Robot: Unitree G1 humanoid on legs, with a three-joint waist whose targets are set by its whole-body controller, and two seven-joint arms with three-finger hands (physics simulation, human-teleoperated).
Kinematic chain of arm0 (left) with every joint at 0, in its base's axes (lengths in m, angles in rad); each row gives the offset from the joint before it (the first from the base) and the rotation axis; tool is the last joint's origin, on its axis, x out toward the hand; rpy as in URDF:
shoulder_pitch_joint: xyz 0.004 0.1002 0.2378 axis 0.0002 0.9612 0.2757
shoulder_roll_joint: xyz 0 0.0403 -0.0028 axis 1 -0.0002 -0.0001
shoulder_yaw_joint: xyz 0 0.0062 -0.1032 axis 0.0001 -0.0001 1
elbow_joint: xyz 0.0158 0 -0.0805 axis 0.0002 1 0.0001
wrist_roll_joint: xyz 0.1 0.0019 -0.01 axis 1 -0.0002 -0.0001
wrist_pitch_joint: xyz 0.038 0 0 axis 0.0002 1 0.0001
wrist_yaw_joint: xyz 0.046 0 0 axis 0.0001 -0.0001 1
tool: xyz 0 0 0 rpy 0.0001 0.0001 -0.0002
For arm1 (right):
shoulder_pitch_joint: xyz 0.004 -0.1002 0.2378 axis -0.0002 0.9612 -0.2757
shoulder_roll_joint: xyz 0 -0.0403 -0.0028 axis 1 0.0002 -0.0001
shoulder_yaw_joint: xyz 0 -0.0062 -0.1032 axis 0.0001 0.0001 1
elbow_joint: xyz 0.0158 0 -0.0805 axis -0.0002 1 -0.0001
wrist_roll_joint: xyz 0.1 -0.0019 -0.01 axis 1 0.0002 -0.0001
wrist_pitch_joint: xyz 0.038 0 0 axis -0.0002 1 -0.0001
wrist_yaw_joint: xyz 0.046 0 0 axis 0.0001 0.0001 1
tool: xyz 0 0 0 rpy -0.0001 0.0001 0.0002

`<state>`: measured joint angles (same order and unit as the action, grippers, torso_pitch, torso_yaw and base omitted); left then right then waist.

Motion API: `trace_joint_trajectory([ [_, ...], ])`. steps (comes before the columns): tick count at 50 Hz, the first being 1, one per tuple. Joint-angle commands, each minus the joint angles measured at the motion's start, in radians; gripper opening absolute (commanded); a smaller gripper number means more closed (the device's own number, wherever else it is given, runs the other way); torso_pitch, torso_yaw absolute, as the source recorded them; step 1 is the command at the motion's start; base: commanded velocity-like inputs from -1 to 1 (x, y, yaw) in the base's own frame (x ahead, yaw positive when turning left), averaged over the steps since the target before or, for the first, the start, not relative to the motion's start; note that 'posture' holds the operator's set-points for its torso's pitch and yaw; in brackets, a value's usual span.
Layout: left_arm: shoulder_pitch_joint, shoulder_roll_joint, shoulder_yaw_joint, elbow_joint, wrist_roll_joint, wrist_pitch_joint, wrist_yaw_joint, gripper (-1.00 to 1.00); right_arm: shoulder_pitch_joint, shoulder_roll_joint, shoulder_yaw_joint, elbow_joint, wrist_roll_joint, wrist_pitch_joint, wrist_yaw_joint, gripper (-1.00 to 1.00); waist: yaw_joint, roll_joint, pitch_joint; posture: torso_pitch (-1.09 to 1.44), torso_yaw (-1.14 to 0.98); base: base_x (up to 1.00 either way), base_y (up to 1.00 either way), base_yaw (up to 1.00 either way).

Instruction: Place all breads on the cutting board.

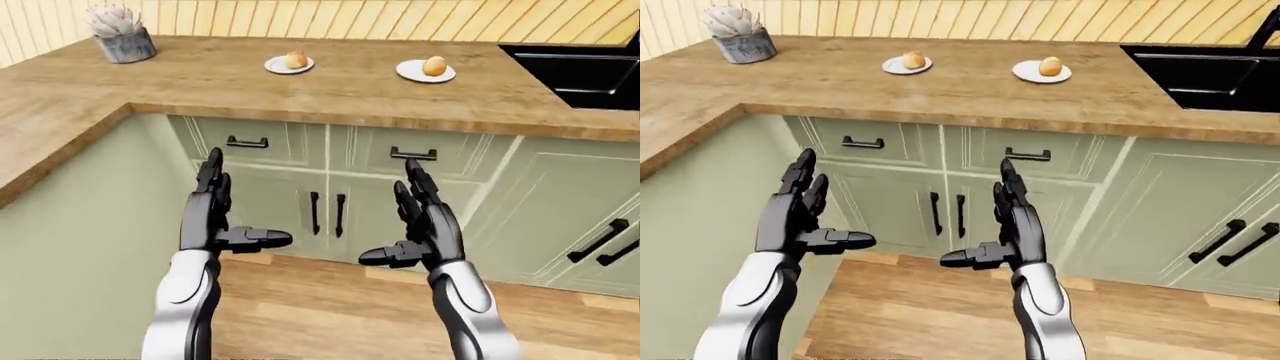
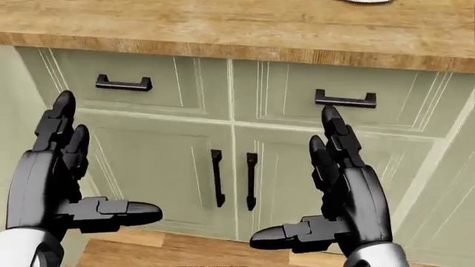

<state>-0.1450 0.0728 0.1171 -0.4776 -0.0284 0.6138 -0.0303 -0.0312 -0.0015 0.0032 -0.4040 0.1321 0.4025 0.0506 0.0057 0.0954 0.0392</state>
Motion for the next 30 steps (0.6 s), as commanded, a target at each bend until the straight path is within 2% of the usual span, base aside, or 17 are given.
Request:
trace_joint_trajectory([
  [1,-0.032,-0.001,-0.017,-0.060,-0.006,-0.019,-0.003,1.00,-0.024,-0.010,-0.032,-0.074,0.009,-0.037,-0.011,1.00,-0.009,-0.013,-0.027,0.00,0.00,0.00,0.00,0.00],
  [2,-0.038,0.001,-0.016,-0.069,-0.006,-0.007,-0.003,1.00,-0.024,-0.009,-0.037,-0.073,0.018,-0.036,-0.013,1.00,-0.003,-0.022,-0.036,0.00,0.00,0.00,-0.07,0.00],
  [4,-0.044,0.002,-0.015,-0.077,-0.007,0.004,-0.003,1.00,-0.021,-0.010,-0.035,-0.075,0.020,-0.035,-0.017,1.00,-0.020,-0.028,-0.010,0.00,0.00,0.00,-0.23,-0.42],
  [6,-0.050,0.004,-0.011,-0.081,-0.014,0.013,-0.005,1.00,-0.020,-0.009,-0.035,-0.075,0.026,-0.037,-0.019,1.00,-0.006,-0.047,-0.003,0.00,0.00,0.00,0.00,-0.88],
  [11,-0.069,0.012,-0.009,-0.093,-0.014,0.038,-0.006,1.00,-0.024,-0.014,-0.035,-0.071,0.029,-0.040,-0.020,1.00,-0.014,-0.041,-0.001,0.00,0.00,0.00,0.00,-0.88],
  [17,-0.138,0.034,0.009,-0.136,-0.022,0.130,0.000,1.00,-0.071,-0.022,-0.035,-0.106,0.015,0.028,-0.028,1.00,-0.005,-0.091,-0.031,0.00,0.00,0.00,-0.05,0.00],
  [18,-0.145,0.036,0.008,-0.142,-0.022,0.138,0.001,1.00,-0.079,-0.025,-0.039,-0.105,0.012,0.034,-0.029,1.00,-0.006,-0.088,-0.039,0.00,0.00,0.23,-0.20,0.00],
  [20,-0.152,0.041,0.005,-0.151,-0.019,0.151,0.000,1.00,-0.110,-0.035,-0.055,-0.134,0.016,0.080,-0.035,1.00,-0.024,-0.052,0.015,0.00,0.00,0.38,-0.31,0.00],
  [21,-0.158,0.042,0.006,-0.156,-0.019,0.160,0.000,1.00,-0.121,-0.039,-0.061,-0.142,0.019,0.093,-0.036,1.00,-0.028,-0.053,0.041,0.00,0.00,0.45,-0.37,0.00],
  [22,-0.167,0.045,0.010,-0.160,-0.021,0.170,0.000,1.00,-0.131,-0.042,-0.071,-0.151,0.025,0.107,-0.037,1.00,-0.040,-0.062,0.048,0.00,0.00,0.44,-0.37,0.00],
  [24,-0.183,0.049,0.011,-0.162,-0.021,0.183,0.001,1.00,-0.138,-0.046,-0.078,-0.155,0.029,0.112,-0.038,1.00,-0.052,-0.052,0.035,0.00,0.00,0.44,-0.37,0.00],
  [25,-0.189,0.051,0.010,-0.165,-0.021,0.190,0.002,1.00,-0.143,-0.048,-0.082,-0.157,0.031,0.117,-0.040,1.00,-0.052,-0.024,0.047,0.00,0.00,0.45,-0.38,0.00],
  [26,-0.198,0.051,0.012,-0.174,-0.025,0.206,0.002,1.00,-0.148,-0.051,-0.086,-0.171,0.035,0.132,-0.043,1.00,-0.037,0.016,0.034,0.00,0.00,0.44,-0.40,0.00],
  [27,-0.201,0.053,0.013,-0.169,-0.025,0.203,0.002,1.00,-0.151,-0.052,-0.086,-0.175,0.037,0.136,-0.044,1.00,-0.040,0.015,0.051,0.00,0.00,0.45,-0.44,0.00],
  [28,-0.203,0.054,0.013,-0.172,-0.026,0.207,0.003,1.00,-0.153,-0.053,-0.086,-0.179,0.037,0.141,-0.045,1.00,-0.031,-0.025,0.041,0.00,0.00,0.44,-0.48,0.00],
  [29,-0.207,0.055,0.014,-0.175,-0.027,0.213,0.003,1.00,-0.158,-0.054,-0.087,-0.184,0.040,0.149,-0.047,1.00,-0.027,-0.026,0.010,0.00,0.00,0.45,-0.52,0.00],
  [30,-0.217,0.058,0.017,-0.180,-0.029,0.226,0.005,1.00,-0.164,-0.056,-0.091,-0.195,0.044,0.160,-0.049,1.00,-0.016,-0.031,0.003,0.00,0.00,0.45,-0.55,0.00],
])
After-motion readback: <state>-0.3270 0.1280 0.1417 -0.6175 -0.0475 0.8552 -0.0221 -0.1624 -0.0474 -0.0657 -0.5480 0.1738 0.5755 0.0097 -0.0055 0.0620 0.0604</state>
